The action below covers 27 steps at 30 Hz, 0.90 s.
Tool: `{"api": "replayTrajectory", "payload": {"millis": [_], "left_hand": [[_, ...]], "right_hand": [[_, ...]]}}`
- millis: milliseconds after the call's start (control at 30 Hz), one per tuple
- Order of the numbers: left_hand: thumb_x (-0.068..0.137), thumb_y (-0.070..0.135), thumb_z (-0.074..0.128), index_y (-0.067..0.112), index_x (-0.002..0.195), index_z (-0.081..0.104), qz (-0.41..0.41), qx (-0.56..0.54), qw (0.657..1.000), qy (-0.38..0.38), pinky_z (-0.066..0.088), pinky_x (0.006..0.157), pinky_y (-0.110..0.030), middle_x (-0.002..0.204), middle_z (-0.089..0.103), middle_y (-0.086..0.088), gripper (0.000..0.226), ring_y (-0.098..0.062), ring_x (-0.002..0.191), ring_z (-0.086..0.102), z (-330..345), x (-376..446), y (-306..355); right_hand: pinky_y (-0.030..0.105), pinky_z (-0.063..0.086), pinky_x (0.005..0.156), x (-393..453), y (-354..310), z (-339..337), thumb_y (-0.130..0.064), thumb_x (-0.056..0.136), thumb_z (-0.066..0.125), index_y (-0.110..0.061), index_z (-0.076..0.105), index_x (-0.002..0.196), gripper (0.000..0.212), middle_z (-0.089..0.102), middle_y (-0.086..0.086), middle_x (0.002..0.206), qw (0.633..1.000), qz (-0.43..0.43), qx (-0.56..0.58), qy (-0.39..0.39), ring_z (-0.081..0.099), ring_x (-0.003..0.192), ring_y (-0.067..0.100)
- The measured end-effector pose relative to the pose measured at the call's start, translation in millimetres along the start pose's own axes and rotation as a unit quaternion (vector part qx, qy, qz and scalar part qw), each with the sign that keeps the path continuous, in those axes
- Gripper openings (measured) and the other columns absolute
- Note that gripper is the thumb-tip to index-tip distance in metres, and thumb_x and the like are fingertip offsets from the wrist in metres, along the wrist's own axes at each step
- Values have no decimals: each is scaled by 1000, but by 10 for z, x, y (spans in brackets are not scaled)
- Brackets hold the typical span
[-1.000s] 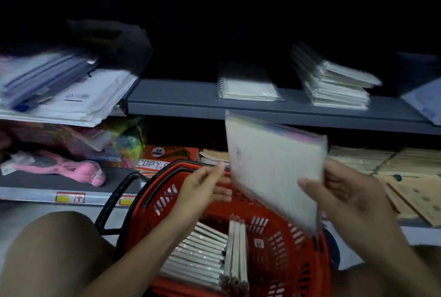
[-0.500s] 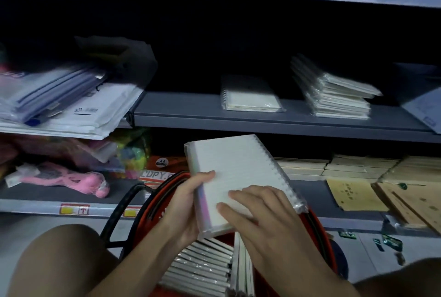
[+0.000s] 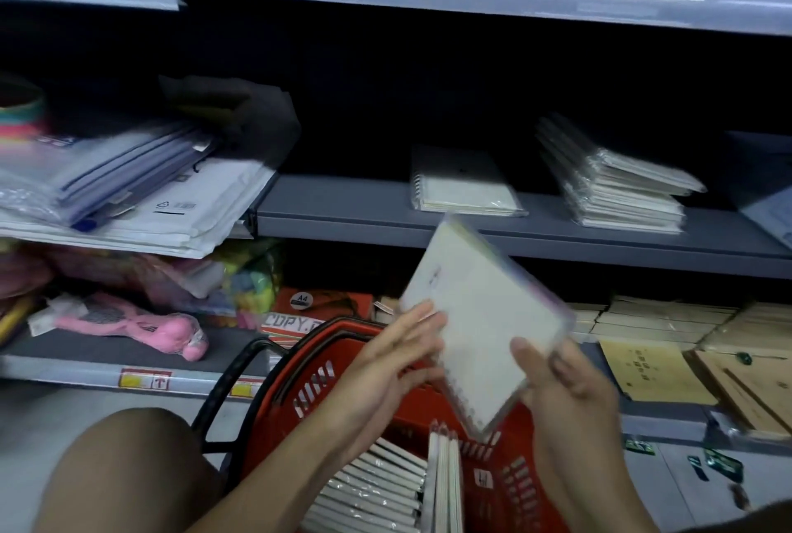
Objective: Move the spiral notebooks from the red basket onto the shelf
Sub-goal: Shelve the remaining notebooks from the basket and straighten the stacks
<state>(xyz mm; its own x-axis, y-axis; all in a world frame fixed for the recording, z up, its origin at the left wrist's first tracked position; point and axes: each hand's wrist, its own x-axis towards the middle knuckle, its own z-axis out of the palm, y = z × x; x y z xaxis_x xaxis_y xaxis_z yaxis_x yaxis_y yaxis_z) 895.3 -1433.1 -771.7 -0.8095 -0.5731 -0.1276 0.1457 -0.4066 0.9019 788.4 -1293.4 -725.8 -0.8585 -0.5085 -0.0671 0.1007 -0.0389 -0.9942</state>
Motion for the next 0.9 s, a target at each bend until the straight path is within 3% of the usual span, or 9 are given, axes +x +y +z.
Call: {"api": "replayTrajectory", "payload": {"millis": [100, 167, 300, 400, 500, 600, 667, 800, 900], "left_hand": [[89, 18, 73, 42, 123, 60, 127, 253, 950, 133, 51, 97, -28, 128, 57, 16, 44, -10, 120, 57, 7, 47, -57], [87, 22, 74, 47, 122, 54, 157, 318, 918, 179, 52, 92, -26, 125, 52, 16, 48, -7, 111, 57, -5, 63, -35], [99, 14, 57, 39, 134, 49, 47, 114, 992, 17, 60, 71, -35, 118, 71, -2, 44, -23, 85, 72, 183, -53, 101], [96, 4, 48, 29, 139, 51, 56, -25, 998, -15, 60, 60, -42, 124, 69, -16, 49, -40, 85, 71, 267, -115, 125], [87, 16, 49, 26, 139, 54, 63, -93, 993, -17, 59, 52, -44, 133, 65, -11, 54, -43, 95, 70, 234, -140, 148], [88, 20, 57, 35, 143, 50, 57, -85, 995, -16, 59, 52, -43, 138, 61, -8, 57, -54, 86, 66, 223, -136, 184], [88, 17, 60, 34, 145, 48, 73, -60, 996, 2, 59, 55, -40, 133, 65, -10, 60, -47, 76, 66, 221, -52, 238], [102, 9, 49, 21, 141, 51, 109, -10, 994, -6, 62, 65, -39, 130, 67, -10, 41, -38, 99, 70, 283, 207, 578], [103, 9, 46, 16, 132, 58, 83, -17, 996, 10, 61, 71, -34, 123, 71, -8, 33, -26, 104, 72, 294, 461, 833]], "right_hand": [[45, 55, 83, 78, -59, -106, -15, 95, 60, -12, 68, 102, 11, 73, 21, 111, 980, 128, 151, 3, 71, 96, 32], [51, 51, 91, 94, -57, -113, -19, 95, 57, -17, 66, 99, 10, 71, 22, 115, 955, 161, 250, -16, 70, 104, 34], [53, 37, 110, 158, -2, -75, -24, 92, 59, -20, 56, 137, 45, 64, 17, 132, 912, 198, 358, -36, 60, 124, 34], [50, 35, 114, 165, 73, -39, -26, 91, 62, -13, 54, 138, 50, 62, 19, 134, 901, 222, 372, -36, 59, 125, 34], [58, 34, 112, 174, 147, -21, -22, 87, 63, -12, 58, 130, 45, 65, 19, 129, 903, 214, 369, -50, 62, 119, 39], [68, 38, 100, 208, 153, 15, -19, 69, 79, -17, 60, 129, 62, 66, 16, 129, 903, 200, 373, -72, 61, 119, 43], [67, 44, 94, 311, 113, 32, -15, 78, 66, -25, 56, 137, 61, 65, 16, 131, 907, 192, 363, -89, 60, 120, 44], [51, 59, 80, 623, -120, 88, -14, 88, 57, -11, 58, 120, 32, 73, 17, 113, 926, 159, 316, -131, 65, 113, 39], [47, 57, 89, 907, -326, 167, -15, 94, 58, -4, 57, 123, 32, 71, 16, 119, 939, 143, 265, -166, 67, 113, 34]]}}
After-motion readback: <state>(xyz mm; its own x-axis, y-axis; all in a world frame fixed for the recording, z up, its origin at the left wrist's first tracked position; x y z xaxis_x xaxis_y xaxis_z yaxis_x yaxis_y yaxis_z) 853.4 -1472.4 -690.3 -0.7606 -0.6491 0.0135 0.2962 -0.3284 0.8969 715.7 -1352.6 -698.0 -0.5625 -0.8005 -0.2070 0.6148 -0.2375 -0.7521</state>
